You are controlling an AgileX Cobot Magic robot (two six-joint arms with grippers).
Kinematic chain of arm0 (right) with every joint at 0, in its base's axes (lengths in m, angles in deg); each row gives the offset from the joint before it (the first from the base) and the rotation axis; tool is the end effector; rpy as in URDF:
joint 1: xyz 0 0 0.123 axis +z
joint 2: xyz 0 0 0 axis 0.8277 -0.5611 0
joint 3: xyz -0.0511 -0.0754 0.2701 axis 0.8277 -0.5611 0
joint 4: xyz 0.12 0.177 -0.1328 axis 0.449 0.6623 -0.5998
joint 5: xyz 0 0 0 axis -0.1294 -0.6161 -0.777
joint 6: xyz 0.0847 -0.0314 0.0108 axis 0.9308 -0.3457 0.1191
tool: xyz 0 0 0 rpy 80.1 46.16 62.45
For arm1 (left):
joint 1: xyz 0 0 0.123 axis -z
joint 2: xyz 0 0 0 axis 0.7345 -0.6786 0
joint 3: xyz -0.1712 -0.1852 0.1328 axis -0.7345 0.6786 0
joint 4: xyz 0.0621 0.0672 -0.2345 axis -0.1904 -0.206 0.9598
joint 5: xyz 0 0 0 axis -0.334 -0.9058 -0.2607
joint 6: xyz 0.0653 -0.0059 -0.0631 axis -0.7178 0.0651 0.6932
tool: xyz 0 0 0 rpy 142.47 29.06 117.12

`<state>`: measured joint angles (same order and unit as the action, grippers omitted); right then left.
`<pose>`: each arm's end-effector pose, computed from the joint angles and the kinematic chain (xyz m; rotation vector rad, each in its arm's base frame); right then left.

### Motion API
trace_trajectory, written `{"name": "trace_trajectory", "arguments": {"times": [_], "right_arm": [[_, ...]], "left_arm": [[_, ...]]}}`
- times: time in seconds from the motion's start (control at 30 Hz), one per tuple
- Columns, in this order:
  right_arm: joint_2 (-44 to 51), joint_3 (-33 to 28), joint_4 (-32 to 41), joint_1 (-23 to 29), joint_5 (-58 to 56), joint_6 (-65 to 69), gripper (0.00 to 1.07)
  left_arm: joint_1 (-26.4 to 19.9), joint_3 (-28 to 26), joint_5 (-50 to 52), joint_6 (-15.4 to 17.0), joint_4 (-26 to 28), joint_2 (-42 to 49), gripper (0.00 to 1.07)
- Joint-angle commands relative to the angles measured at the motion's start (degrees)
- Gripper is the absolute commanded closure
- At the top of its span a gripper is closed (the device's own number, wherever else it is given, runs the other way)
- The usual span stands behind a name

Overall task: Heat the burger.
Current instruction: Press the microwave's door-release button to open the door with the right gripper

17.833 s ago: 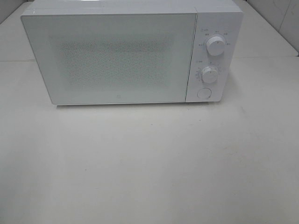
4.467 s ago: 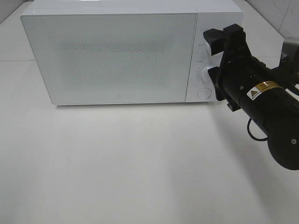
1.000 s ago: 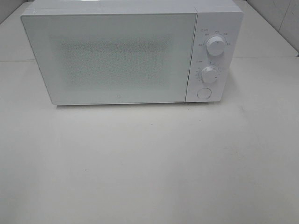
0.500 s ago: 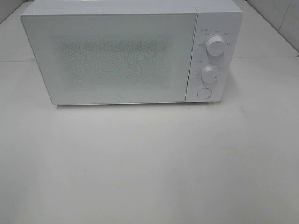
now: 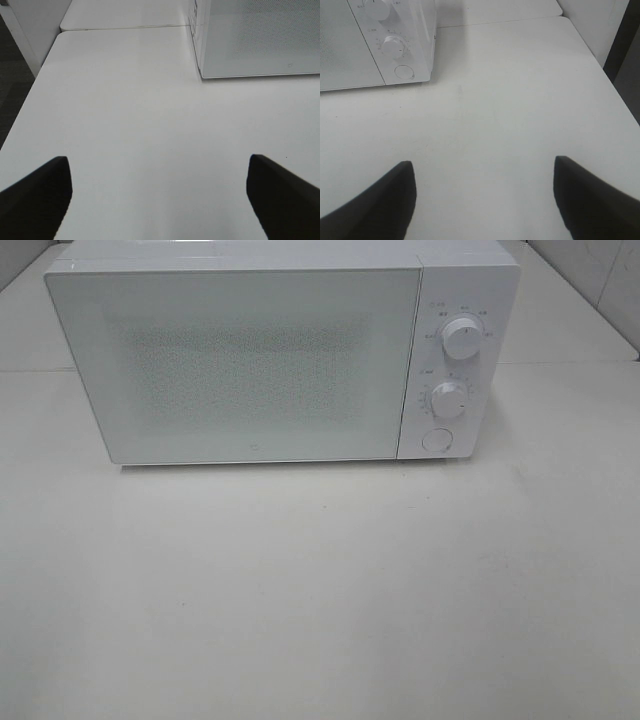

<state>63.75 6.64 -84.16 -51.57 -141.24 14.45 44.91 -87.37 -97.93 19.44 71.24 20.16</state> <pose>-0.0025 -0.0109 0.2805 0.0383 1.9901 -0.0450 -0.0047 -0.0041 0.2786 0.0839 2.0249 0.0423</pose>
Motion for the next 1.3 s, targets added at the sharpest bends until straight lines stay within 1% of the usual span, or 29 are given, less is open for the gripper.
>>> {"name": "trace_trajectory", "arguments": {"times": [0.03, 0.17, 0.23, 0.27, 0.3, 0.37, 0.47, 0.57, 0.6, 0.67, 0.73, 0.77, 0.83, 0.87, 0.93, 1.0, 1.03, 1.1, 1.17, 1.2, 1.27, 1.3], "right_arm": [[1.6, 0.1, -0.1, -0.4, 0.6, -0.7, 0.29], [0.3, 0.7, -0.1, -0.4, -0.2, -1.4, 0.28], [-2.2, 2.6, -0.5, -0.4, -0.3, -1.4, 0.29], [-2.2, 2.6, -0.5, -0.4, -0.3, -1.4, 0.29], [-4.4, 3.9, -0.9, -0.4, 0.3, -1.5, 0.29], [-5.6, 4.2, -1.4, -0.4, 0.9, -1.5, 0.29], [-11.7, 4.5, -1.5, -0.4, 5.7, -1.5, 0.31], [-13.1, 4.5, -1.5, -0.4, 7.0, -1.5, 0.31], [-15.8, 4.5, -1.5, -0.4, 9.8, -1.1, 0.31], [-17.0, 4.5, -1.5, -0.4, 11.6, -0.7, 0.31], [-20.8, 4.5, -1.6, -0.4, 17.0, 0.3, 0.31], [-20.8, 4.5, -1.6, -0.4, 17.0, 0.3, 0.31], [-26.5, 4.5, -1.8, -0.4, 22.2, 0.9, 0.31], [-26.5, 4.5, -1.8, -0.4, 22.2, 0.9, 0.31], [-30.8, 4.5, -1.9, -0.4, 26.9, 1.8, 0.31], [-32.0, 4.5, -1.9, -0.4, 28.3, 2.2, 0.32], [-34.9, 4.5, -1.9, -0.4, 32.2, 2.9, 0.33], [-36.0, 4.5, -1.9, -0.4, 33.8, 3.0, 0.33], [-40.0, 4.5, -1.9, -0.4, 39.1, 3.4, 0.36], [-40.0, 4.5, -1.9, -0.4, 39.1, 3.4, 0.36], [-43.6, 4.5, -1.9, -0.4, 43.1, 4.3, 0.40], [-43.6, 4.5, -1.9, -0.4, 43.1, 4.3, 0.40]], "left_arm": [[-0.2, 0.2, 0.6, 0.0, 0.0, 1.3, 0.17], [-0.2, 0.2, 0.6, 0.0, 0.0, 1.3, 0.17], [-0.2, 0.2, 0.6, 0.0, 0.0, 1.3, 0.17], [-0.2, 0.2, 0.6, 0.0, 0.0, 1.3, 0.17], [-0.2, 0.2, 0.6, 0.0, 0.0, 1.3, 0.17], [-0.2, 0.2, 0.6, 0.0, 0.0, 1.3, 0.17], [-0.2, 0.2, 0.6, 0.0, 0.0, 1.3, 0.17], [-0.2, 0.2, 0.6, 0.0, 0.0, 1.3, 0.17], [-0.2, 0.2, 0.6, 0.0, 0.0, 1.3, 0.17], [-0.2, 0.2, 0.6, 0.0, 0.0, 1.3, 0.17], [-0.2, 0.2, 0.6, 0.0, 0.0, 1.3, 0.17], [-0.2, 0.2, 0.6, 0.0, 0.0, 1.3, 0.17], [-0.2, 0.2, 0.6, 0.0, 0.0, 1.3, 0.17], [-0.2, 0.2, 0.6, 0.0, 0.0, 1.3, 0.17], [-0.2, 0.2, 0.6, 0.0, 0.0, 1.3, 0.17], [-0.2, 0.2, 0.6, 0.0, 0.0, 1.3, 0.17], [-0.2, 0.2, 0.6, 0.0, 0.0, 1.3, 0.17], [-0.2, 0.2, 0.6, 0.0, 0.0, 1.3, 0.17], [-0.2, 0.2, 0.6, 0.0, 0.0, 1.3, 0.17], [-0.2, 0.2, 0.6, 0.0, 0.0, 1.3, 0.17], [-0.2, 0.2, 0.6, 0.0, 0.0, 1.3, 0.17], [-0.2, 0.2, 0.6, 0.0, 0.0, 1.3, 0.17]]}}
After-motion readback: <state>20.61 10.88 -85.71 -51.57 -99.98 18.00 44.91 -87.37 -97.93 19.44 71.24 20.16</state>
